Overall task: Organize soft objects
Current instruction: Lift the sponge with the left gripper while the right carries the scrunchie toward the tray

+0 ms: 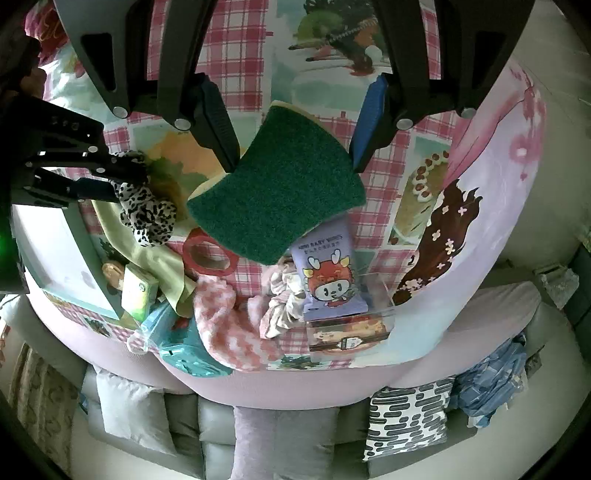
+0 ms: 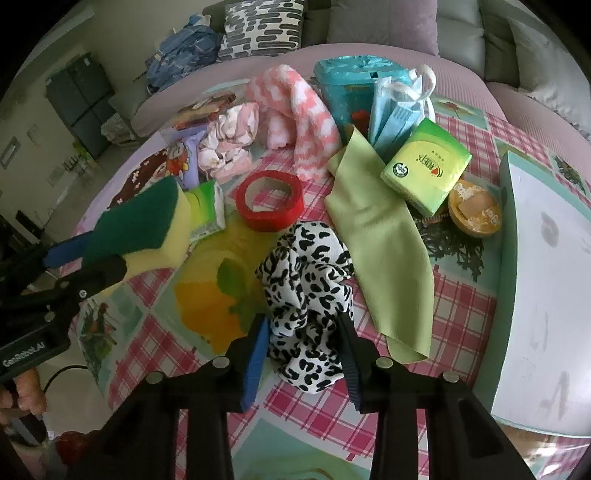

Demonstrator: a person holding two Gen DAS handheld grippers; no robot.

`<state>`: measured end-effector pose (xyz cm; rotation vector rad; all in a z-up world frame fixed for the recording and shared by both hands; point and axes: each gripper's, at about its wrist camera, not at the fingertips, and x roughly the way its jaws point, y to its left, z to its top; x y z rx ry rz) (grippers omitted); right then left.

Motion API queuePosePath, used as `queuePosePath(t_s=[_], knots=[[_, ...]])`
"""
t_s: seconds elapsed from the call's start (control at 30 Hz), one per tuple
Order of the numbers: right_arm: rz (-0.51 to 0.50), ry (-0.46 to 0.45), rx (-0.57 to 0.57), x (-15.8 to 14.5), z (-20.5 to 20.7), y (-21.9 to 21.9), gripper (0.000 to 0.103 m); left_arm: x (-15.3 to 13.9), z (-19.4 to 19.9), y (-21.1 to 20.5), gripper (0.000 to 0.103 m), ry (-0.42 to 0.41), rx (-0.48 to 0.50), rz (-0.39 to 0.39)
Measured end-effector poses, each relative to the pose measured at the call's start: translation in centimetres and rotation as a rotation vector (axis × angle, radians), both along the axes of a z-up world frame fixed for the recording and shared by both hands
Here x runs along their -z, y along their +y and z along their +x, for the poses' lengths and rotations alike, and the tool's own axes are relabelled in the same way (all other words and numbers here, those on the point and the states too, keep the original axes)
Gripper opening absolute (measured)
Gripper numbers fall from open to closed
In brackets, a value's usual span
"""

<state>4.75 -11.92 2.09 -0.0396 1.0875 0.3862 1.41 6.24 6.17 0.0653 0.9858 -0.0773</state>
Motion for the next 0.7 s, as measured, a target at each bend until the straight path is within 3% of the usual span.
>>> queuePosePath(t_s=[0.1,0.27,0.7], knots=[[-0.032,-0.014,-0.015,0.2,-0.2,0.4,0.036,0.0,0.0,-0.3,0.063,0.003,0.006,0.005],[-0.005,-0.017,-0.012,-0.3,-0.4,0.2,0.026,0.1,0.0,-0.7,0.063,0.012,0.014,0.006],[0.104,-0.118,0.054,-5.5,-2.4,-3.9,0.025,-1.3,0.4,-2.4,0.063,-0.013,0.034,0.030]])
